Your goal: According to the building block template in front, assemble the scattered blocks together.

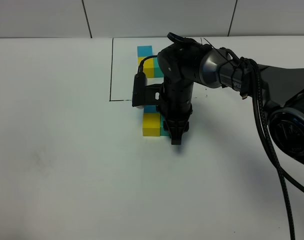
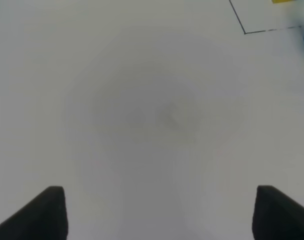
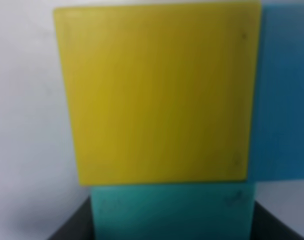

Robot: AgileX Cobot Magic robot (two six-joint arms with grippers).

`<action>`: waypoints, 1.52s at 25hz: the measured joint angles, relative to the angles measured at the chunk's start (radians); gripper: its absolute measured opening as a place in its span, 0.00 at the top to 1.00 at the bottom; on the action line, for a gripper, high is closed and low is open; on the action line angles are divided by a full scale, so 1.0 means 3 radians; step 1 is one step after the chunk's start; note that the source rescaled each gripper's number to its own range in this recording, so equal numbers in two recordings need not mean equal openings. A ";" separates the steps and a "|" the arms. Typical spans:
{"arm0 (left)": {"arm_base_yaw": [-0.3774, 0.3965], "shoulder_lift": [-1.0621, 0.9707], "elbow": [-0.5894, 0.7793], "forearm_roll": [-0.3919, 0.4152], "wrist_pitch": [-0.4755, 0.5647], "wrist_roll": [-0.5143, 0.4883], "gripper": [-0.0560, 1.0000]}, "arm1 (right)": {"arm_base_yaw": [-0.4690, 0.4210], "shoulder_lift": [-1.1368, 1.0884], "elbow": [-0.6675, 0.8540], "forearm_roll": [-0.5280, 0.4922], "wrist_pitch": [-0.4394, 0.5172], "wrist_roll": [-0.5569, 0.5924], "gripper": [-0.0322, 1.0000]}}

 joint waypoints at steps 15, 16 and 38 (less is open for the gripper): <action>0.0000 0.0000 0.0000 0.0003 0.0000 -0.0003 0.12 | 0.0000 -0.0147 0.0000 -0.0163 0.0038 0.0004 0.54; 0.0000 0.0000 0.0000 0.0003 0.0000 -0.0003 0.12 | 0.0000 -0.0190 0.0000 -0.0168 0.0043 0.0004 0.45; 0.0000 0.0000 0.0000 0.0003 0.0000 -0.0003 0.12 | -0.1078 -0.0826 0.0111 -0.0105 -0.0190 0.1828 0.11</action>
